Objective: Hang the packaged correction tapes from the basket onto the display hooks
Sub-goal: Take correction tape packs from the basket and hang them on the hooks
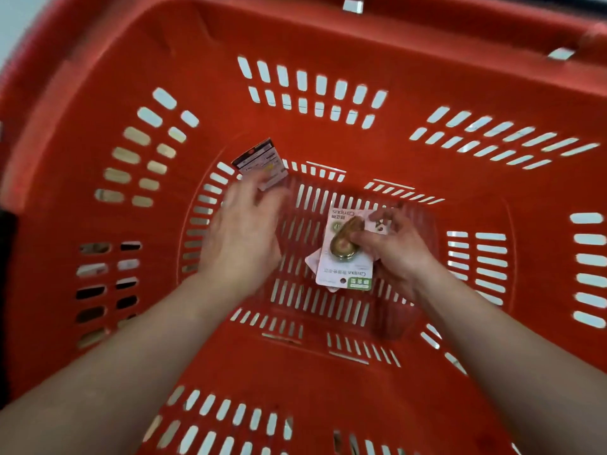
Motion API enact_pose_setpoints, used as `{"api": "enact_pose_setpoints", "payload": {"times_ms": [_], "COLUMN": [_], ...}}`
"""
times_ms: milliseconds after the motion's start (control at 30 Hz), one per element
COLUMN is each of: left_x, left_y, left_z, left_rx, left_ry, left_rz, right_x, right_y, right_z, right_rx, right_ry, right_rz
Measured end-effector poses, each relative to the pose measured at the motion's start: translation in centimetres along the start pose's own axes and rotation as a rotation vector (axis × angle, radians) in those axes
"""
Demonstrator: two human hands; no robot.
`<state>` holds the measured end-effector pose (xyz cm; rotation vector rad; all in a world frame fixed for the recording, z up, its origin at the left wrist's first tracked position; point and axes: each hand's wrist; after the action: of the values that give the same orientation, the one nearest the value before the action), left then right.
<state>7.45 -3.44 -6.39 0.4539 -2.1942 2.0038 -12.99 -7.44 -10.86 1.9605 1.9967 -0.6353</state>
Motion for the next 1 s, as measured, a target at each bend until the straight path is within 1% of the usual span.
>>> {"api": "enact_pose_setpoints", "payload": {"times_ms": [33, 67, 133, 200, 233, 367, 433, 500, 567, 633, 700, 767, 833, 900, 967, 1000], "left_x": [-0.3, -0.5, -0.7, -0.6, -0.6, -0.2, 0.8, 2.0, 3.1, 5.0, 7.7, 10.6, 13.3, 15.3, 17.1, 18.0], "left_y": [-0.4, -0.7, -0.5, 0.1, 0.3, 0.0, -1.3, -3.5, -6.0, -8.9, -12.2, -15.6, -19.3, -23.0, -26.3, -27.8], "left_z": [0.8, 1.4, 2.4, 2.9, 3.1, 2.7, 1.7, 0.3, -1.3, -2.9, -3.9, -4.3, -4.3, -4.5, -4.9, -5.2], "left_rx": [0.063, 0.082, 0.020, -0.061, -0.074, -0.050, -0.016, 0.054, 0.178, 0.271, 0.313, 0.330, 0.306, 0.285, 0.260, 0.257], "left_ry": [-0.094, -0.160, -0.227, -0.257, -0.255, -0.136, -0.052, 0.025, 0.041, -0.048, -0.175, -0.313, -0.456, -0.563, -0.615, -0.629], "left_rz": [0.024, 0.039, 0.076, 0.092, 0.090, 0.076, 0.056, 0.012, -0.059, -0.145, -0.261, -0.397, -0.528, -0.588, -0.699, -0.831], "right_x": [0.1, 0.3, 0.4, 0.3, 0.2, -0.6, -1.5, -2.6, -4.0, -5.2, -6.7, -8.7, -10.6, -12.3, -13.7, -14.5], "right_y": [0.0, 0.0, -0.1, 0.0, 0.1, 0.3, 0.2, 0.0, -0.4, -0.8, -1.4, -2.3, -3.8, -5.1, -6.0, -6.4], "right_z": [0.1, 0.1, -0.1, -0.5, -0.7, -1.6, -2.8, -4.5, -6.7, -9.3, -12.8, -16.9, -21.0, -24.5, -27.2, -28.5], "right_rx": [0.001, -0.003, -0.010, -0.032, -0.051, -0.121, -0.104, -0.028, 0.066, 0.106, 0.070, -0.033, -0.196, -0.294, -0.264, -0.227], "right_ry": [-0.026, -0.041, -0.054, -0.060, -0.064, -0.088, -0.111, -0.221, -0.413, -0.595, -0.733, -0.776, -0.760, -0.795, -0.919, -0.971], "right_rz": [-0.018, -0.029, -0.045, -0.061, -0.061, -0.090, -0.107, -0.186, -0.336, -0.465, -0.566, -0.674, -0.764, -0.826, -0.836, -0.801]}}
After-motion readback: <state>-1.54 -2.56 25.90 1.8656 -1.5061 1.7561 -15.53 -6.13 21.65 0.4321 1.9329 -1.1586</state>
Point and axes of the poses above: each hand's wrist, its own z-axis towards the middle knuckle, its own y-axis out of the palm, x = y × z, and after that the axes turned 9 degrees about x, right-handed
